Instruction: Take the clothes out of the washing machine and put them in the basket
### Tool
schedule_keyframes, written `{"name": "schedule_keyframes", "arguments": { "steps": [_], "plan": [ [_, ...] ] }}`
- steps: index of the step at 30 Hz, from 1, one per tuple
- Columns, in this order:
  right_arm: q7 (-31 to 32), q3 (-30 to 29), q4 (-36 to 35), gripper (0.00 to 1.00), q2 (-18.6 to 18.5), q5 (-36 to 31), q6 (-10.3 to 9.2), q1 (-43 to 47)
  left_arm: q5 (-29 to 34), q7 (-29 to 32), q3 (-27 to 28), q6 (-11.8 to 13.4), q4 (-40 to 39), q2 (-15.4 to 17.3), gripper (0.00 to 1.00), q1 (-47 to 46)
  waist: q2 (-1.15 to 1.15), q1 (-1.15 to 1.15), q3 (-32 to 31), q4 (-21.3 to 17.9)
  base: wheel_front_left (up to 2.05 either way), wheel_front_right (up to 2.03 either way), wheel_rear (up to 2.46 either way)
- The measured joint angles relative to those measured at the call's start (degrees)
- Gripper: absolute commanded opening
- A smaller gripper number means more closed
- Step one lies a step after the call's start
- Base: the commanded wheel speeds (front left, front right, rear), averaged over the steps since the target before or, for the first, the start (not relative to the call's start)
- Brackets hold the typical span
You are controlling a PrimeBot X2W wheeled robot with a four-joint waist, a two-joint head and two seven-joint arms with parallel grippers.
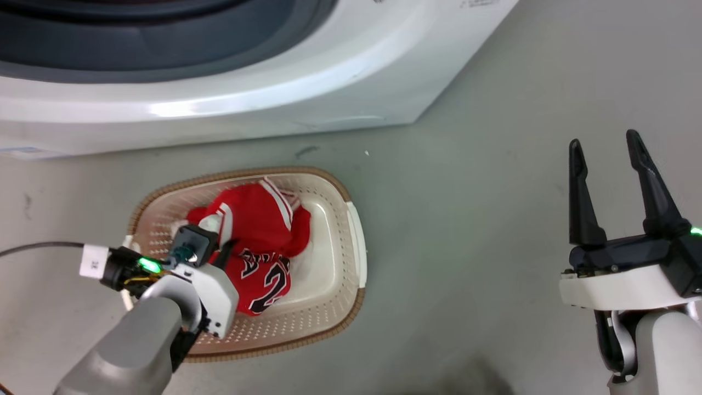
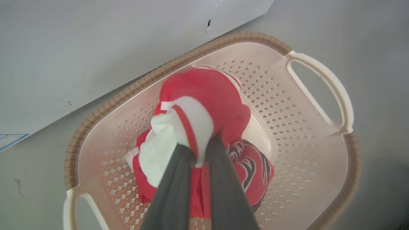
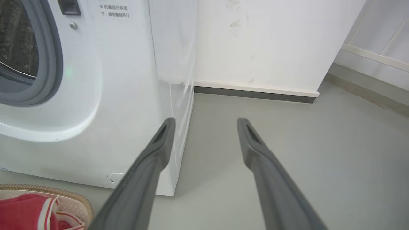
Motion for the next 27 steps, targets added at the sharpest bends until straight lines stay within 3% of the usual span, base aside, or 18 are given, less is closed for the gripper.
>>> {"name": "schedule_keyframes", "arguments": {
  "steps": [7, 15, 20, 21, 22, 27],
  "plan": [
    [0.0, 0.27, -1.3, 1.0, 0.0, 1.34, 0.0, -1.14, 0.6, -0.31, 1.93, -1.69, 10.62, -0.7, 0.0, -5.5, 0.0, 0.0, 5.88, -2.96, 0.0, 0.0, 0.0],
    [0.0, -1.05, -2.88, 1.0, -0.01, 1.94, 0.0, -1.45, 4.54, -0.47, 5.13, 0.19, 12.96, -1.1, 0.0, -9.44, 0.0, 0.0, 11.7, -4.79, 0.0, 0.0, 0.0],
    [0.0, -1.33, -2.47, 1.0, 0.0, 1.27, 0.0, -1.96, 6.37, -0.47, 6.87, 1.0, 13.78, -2.61, 0.02, -9.74, 0.0, 0.0, 12.08, -4.12, 0.0, 0.0, 0.0],
    [0.0, -1.3, -2.31, 1.0, 0.01, 1.08, 0.0, -1.96, 6.69, -0.47, 7.22, 1.22, 13.71, -2.91, 0.21, -9.69, 0.0, 0.0, 11.76, -3.95, 0.0, 0.0, 0.0],
    [0.0, -1.25, -2.16, 1.0, 0.0, 0.97, 0.0, -1.97, 7.1, -0.47, 7.62, 1.35, 13.6, -3.2, 1.0, -9.61, 0.0, 0.0, 11.4, -3.79, 0.0, 0.0, 0.0],
    [0.0, -1.21, -1.3, 1.0, 0.01, 0.02, 0.0, -2.03, 7.51, -0.48, 11.52, 0.87, 10.98, -4.56, 1.0, -6.83, 0.0, 0.0, 8.56, -2.97, 0.0, 0.0, 0.0]
  ]
}}
